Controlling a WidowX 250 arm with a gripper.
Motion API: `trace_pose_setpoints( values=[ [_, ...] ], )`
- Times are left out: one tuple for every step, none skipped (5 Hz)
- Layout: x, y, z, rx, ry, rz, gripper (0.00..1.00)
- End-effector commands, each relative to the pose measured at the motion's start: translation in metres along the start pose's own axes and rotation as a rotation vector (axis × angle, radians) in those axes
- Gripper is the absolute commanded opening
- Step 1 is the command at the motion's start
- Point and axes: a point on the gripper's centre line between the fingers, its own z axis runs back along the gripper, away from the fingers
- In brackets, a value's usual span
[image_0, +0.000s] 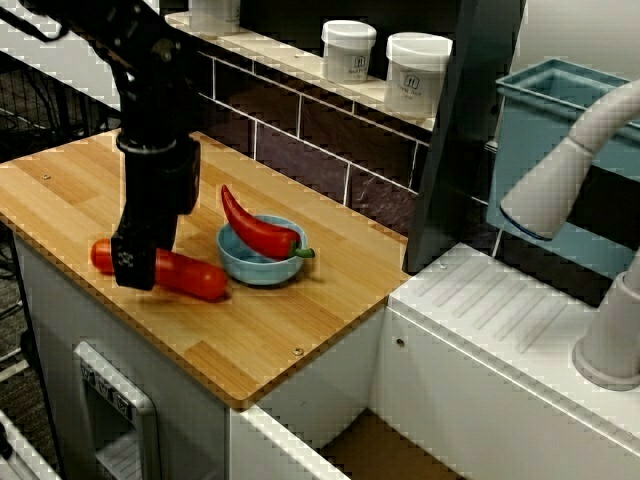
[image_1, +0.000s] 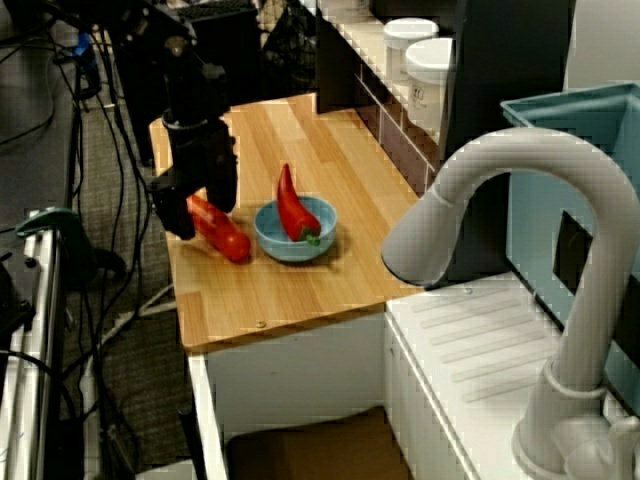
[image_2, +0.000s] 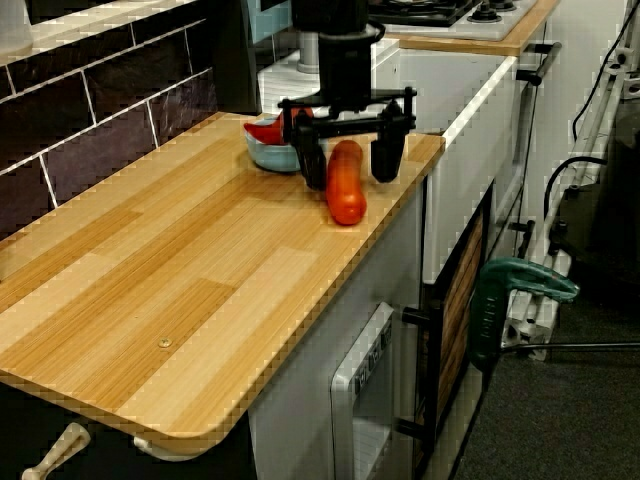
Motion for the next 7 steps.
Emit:
trace_pose_setpoints(
  values=[
    [0.001, 0.012, -0.006, 0.013, 0.001, 0.019, 0.0],
    [-0.002, 0.015, -0.004, -0.002, 0.005, 0.038, 0.0],
    [-0.008, 0.021, 0.007, -0.014, -0.01, 0.068, 0.0],
    [-0.024, 0.032, 0.029, -0.042, -0.032, 0.062, 0.0],
    [-0.042, 0.046, 0.055, -0.061, -0.093, 0.177, 0.0],
    [-0.055, 0.057, 0.07, -0.083, -0.117, 0.309, 0.0],
    [-0.071, 0.07, 0.077, -0.101, -0.12, 0.559, 0.0]
  ],
)
